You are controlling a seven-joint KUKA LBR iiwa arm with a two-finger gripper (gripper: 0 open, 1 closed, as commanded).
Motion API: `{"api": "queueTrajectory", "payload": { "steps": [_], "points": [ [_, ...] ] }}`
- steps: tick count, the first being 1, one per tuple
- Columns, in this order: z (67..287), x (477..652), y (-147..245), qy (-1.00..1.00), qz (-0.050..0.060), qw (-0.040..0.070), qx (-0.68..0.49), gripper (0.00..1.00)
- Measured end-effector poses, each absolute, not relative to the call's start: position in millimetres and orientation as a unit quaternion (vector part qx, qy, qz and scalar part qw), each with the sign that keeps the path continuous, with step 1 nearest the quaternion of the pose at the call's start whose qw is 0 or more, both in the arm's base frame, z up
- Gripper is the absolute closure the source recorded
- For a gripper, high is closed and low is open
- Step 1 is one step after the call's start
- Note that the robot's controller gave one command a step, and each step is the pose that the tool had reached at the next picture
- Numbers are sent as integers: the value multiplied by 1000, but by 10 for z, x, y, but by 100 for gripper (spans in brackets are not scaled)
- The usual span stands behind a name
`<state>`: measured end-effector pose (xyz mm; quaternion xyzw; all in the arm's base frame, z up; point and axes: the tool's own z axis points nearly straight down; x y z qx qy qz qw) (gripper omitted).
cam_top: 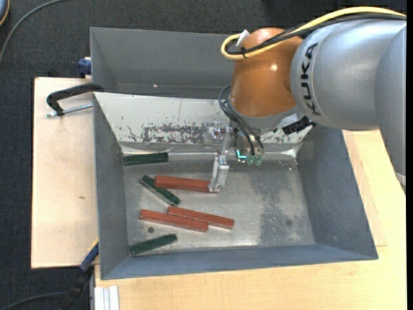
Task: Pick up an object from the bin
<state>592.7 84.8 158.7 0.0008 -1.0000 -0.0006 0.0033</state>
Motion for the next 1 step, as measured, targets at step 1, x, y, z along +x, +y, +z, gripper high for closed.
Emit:
{"api": "queueTrajectory", "payload": {
  "steps": [1],
  "points": [
    [665,5738,966,-1000,-1,3,-14,0]
  ]
}}
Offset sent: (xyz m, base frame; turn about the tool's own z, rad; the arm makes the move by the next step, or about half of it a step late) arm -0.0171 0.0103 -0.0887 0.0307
